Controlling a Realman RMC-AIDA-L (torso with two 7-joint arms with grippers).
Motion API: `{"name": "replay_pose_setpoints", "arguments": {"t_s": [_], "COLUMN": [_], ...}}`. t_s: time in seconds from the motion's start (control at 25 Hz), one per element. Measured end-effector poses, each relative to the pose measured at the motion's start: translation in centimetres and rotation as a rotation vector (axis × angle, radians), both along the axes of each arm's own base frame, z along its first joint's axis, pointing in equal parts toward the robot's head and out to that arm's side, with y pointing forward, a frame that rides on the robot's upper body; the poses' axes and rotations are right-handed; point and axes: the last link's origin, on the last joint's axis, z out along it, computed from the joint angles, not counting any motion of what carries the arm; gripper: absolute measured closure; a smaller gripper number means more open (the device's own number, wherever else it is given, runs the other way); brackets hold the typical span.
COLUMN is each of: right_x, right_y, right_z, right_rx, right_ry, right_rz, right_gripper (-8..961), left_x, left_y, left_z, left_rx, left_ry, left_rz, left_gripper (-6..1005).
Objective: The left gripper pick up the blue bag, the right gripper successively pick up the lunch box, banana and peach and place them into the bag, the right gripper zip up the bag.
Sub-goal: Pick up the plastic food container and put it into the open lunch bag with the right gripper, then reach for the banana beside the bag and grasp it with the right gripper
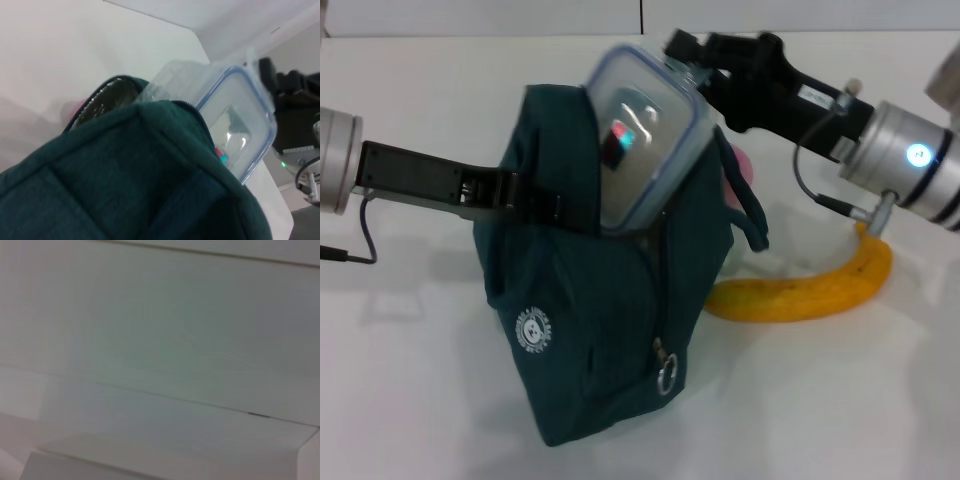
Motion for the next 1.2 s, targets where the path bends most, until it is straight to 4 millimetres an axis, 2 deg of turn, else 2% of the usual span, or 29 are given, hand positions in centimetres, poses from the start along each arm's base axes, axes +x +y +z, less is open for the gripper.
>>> {"name": "replay_pose_setpoints", "arguments": {"t_s": [0.16,0.48,0.68,0.88,1.04,1.2], "right_x": [-1.0,-1.3,-1.4,1.9,3.5,3.9], "right_y": [0.3,0.1,0.2,0.3,0.2,0.6], "right_z": [-0.2,-0.2,1.9,5.8,7.9,9.5], "right_rx": [-0.011,-0.020,0.036,0.196,0.282,0.315], "right_ry": [0.001,0.014,0.006,-0.102,-0.294,-0.497], "right_rz": [0.021,0.033,0.153,0.216,0.327,0.492], "right_gripper": [746,706,478,280,122,92], "left_x": [-0.2,-0.4,-0.9,-1.4,-1.6,-2.0], "left_y": [-0.1,-0.1,-0.2,-0.1,-0.1,-0.2], "left_z": [-0.1,0.0,0.4,1.0,1.2,1.1], "left_rx": [-0.003,0.008,0.021,0.039,0.052,0.042], "left_ry": [-0.002,-0.003,0.002,0.002,-0.007,-0.020], "left_rz": [0.003,-0.002,0.008,0.022,0.033,0.054], "left_gripper": [959,959,960,960,959,959]}}
